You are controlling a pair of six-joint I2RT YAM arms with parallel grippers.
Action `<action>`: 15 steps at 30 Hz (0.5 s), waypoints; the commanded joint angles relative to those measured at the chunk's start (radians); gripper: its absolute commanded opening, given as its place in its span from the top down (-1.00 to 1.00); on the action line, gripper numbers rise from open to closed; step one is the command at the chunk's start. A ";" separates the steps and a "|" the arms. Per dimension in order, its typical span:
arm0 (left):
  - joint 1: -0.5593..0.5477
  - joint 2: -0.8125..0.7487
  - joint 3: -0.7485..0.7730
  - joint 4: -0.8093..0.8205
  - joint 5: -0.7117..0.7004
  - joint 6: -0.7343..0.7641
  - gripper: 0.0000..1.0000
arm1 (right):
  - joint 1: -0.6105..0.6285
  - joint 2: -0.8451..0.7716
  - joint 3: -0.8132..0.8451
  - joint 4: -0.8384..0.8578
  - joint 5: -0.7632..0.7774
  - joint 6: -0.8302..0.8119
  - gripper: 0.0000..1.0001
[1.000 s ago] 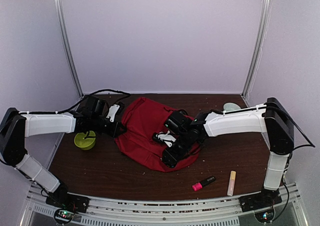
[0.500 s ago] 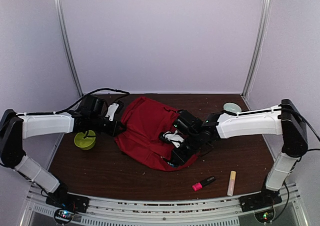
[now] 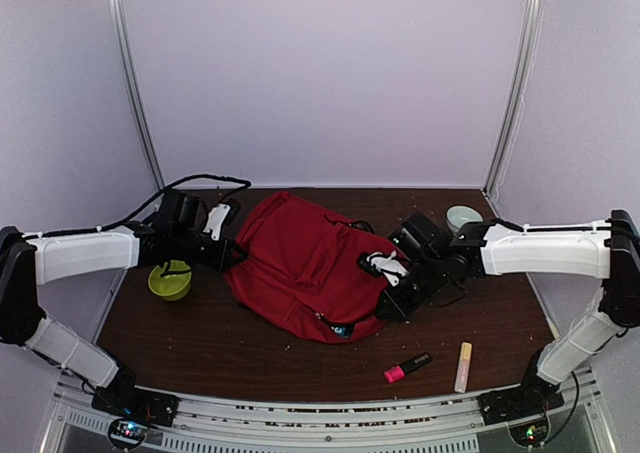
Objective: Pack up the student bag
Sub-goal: Hold the student bag at the center of the board, then grab the largest pocket of the student bag.
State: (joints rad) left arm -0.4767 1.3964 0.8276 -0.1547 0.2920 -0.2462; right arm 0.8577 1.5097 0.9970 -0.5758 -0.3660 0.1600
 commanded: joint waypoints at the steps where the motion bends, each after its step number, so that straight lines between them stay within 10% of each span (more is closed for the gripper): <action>1: 0.009 -0.052 -0.003 0.151 0.060 -0.029 1.00 | 0.025 0.056 0.076 0.163 -0.064 0.020 0.91; 15: -0.025 -0.005 0.042 0.196 0.081 -0.035 1.00 | 0.139 0.294 0.171 0.183 -0.081 -0.029 0.36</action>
State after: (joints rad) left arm -0.4824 1.3804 0.8234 -0.1055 0.3408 -0.2695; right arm 0.9829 1.8057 1.1862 -0.4072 -0.4240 0.1783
